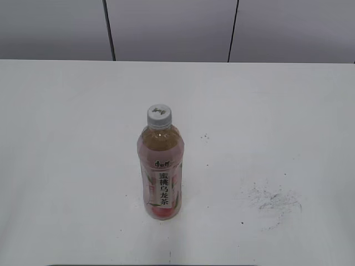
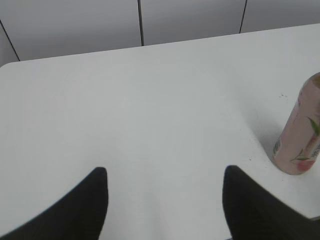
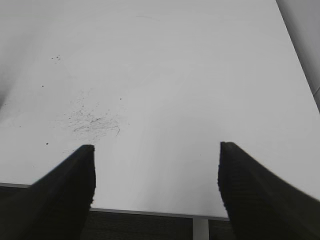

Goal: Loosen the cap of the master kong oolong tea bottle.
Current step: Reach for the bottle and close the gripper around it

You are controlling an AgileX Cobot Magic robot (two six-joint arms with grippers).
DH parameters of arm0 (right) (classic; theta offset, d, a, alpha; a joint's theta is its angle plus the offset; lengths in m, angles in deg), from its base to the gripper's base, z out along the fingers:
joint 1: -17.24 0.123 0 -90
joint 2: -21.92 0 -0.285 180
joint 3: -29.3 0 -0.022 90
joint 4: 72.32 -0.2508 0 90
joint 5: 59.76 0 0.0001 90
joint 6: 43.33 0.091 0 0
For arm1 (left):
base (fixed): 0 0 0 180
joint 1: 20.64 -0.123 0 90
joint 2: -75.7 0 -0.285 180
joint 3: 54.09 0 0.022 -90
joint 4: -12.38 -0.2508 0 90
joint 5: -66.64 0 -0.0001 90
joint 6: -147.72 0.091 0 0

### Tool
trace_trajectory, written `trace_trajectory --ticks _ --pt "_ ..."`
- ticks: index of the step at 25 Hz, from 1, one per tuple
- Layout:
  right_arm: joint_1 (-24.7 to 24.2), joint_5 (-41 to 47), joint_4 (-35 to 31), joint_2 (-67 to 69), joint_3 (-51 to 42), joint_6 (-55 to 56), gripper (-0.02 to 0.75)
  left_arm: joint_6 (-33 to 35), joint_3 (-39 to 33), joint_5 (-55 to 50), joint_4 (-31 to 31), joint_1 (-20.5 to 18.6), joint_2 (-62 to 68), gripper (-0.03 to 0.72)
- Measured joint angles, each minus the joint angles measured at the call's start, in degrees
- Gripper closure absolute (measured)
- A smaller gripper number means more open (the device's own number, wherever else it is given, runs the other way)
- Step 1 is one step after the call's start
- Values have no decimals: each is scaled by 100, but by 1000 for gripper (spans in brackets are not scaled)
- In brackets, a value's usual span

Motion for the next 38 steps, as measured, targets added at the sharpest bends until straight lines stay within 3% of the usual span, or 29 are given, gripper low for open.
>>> trace_trajectory --ticks 32,38 --pt "0 0 0 0 0 0 164 0 14 21 12 0 0 252" --pt "0 0 0 0 0 0 164 0 131 1912 141 -4 271 252"
